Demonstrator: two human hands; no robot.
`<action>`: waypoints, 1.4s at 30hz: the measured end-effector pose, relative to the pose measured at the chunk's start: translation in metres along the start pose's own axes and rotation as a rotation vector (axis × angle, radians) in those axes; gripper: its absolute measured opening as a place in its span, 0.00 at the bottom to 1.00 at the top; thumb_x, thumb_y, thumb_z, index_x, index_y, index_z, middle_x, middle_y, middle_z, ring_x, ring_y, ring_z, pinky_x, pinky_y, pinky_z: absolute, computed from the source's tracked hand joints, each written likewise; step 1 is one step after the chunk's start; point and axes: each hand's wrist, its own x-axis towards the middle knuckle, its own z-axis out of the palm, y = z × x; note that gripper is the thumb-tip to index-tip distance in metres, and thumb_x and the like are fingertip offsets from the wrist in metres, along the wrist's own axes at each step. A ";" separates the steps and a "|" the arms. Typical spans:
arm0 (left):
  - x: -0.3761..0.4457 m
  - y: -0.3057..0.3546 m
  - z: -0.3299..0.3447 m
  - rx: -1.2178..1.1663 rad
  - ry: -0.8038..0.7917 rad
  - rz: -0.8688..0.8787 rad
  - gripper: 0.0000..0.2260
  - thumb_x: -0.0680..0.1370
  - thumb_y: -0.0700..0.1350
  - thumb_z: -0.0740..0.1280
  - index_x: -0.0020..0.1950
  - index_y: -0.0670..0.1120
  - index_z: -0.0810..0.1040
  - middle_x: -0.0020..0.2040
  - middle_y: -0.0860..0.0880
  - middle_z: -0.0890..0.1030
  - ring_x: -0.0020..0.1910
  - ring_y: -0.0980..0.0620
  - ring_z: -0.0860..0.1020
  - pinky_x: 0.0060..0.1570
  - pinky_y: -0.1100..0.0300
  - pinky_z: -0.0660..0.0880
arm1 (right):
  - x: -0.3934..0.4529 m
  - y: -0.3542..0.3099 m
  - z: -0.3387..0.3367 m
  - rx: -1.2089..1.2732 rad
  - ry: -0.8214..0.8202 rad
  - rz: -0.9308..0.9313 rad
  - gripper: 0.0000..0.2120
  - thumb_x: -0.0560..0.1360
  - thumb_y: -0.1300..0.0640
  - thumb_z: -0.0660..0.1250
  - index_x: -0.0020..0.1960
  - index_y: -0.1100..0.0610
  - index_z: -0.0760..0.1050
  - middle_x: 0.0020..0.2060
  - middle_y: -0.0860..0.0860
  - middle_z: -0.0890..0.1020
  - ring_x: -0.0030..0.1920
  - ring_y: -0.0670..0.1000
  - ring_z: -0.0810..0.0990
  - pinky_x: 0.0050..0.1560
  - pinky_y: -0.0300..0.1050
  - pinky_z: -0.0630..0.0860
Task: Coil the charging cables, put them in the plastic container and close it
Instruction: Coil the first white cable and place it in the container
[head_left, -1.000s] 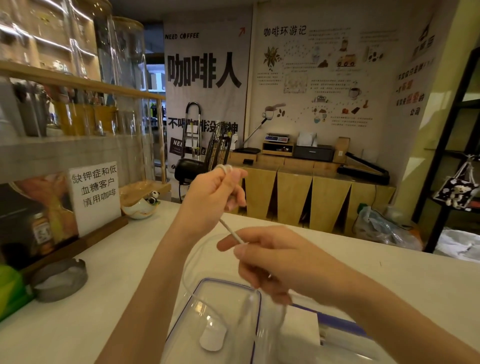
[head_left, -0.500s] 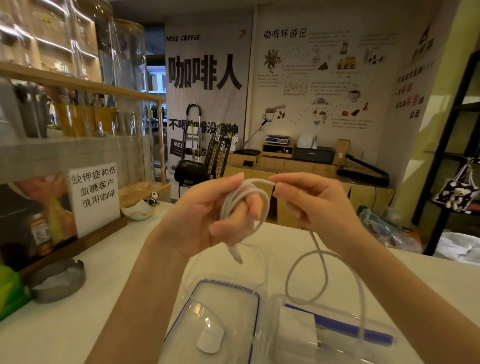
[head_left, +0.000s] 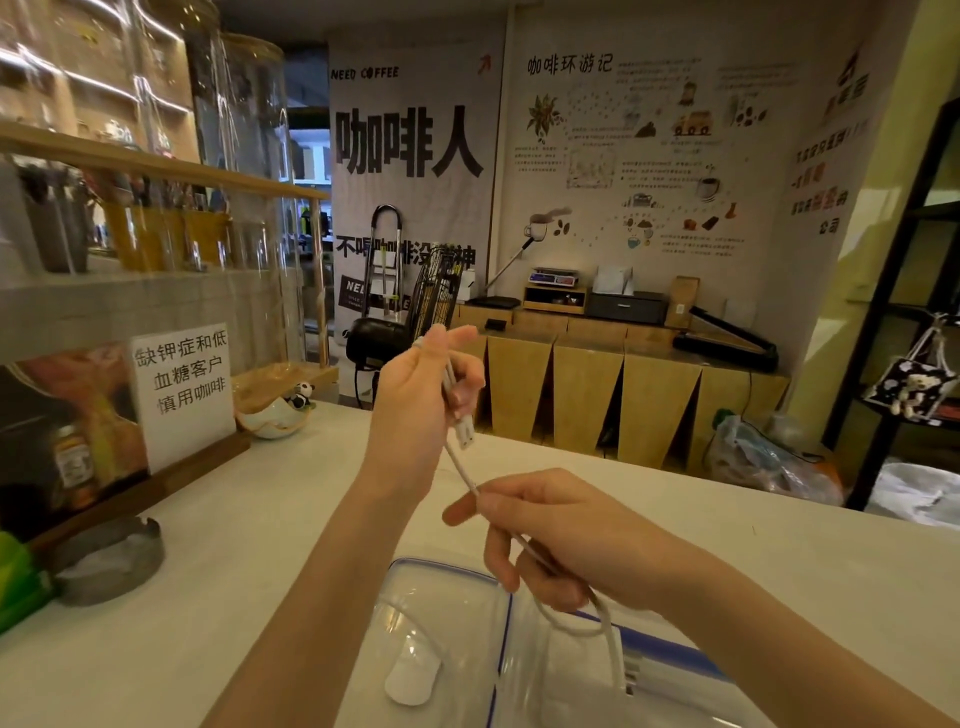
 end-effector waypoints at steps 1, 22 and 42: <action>0.001 -0.004 -0.001 0.075 0.013 0.024 0.14 0.80 0.47 0.51 0.50 0.44 0.74 0.24 0.52 0.75 0.23 0.59 0.67 0.25 0.67 0.64 | -0.003 -0.002 0.001 -0.057 0.007 0.008 0.12 0.79 0.54 0.55 0.54 0.54 0.76 0.27 0.50 0.76 0.19 0.46 0.65 0.19 0.34 0.65; -0.015 0.024 0.007 -0.753 -1.035 -0.465 0.17 0.79 0.46 0.51 0.39 0.38 0.73 0.24 0.49 0.66 0.23 0.53 0.63 0.24 0.64 0.60 | -0.011 -0.010 -0.046 -0.540 0.619 -0.791 0.12 0.74 0.51 0.60 0.55 0.51 0.76 0.31 0.46 0.80 0.28 0.44 0.77 0.29 0.32 0.73; -0.001 0.010 0.000 -0.951 -0.100 -0.244 0.17 0.80 0.48 0.50 0.41 0.43 0.72 0.23 0.53 0.70 0.21 0.59 0.66 0.22 0.70 0.65 | 0.010 0.009 -0.002 0.113 0.175 -0.110 0.07 0.73 0.59 0.65 0.38 0.52 0.79 0.34 0.44 0.83 0.40 0.44 0.82 0.43 0.35 0.78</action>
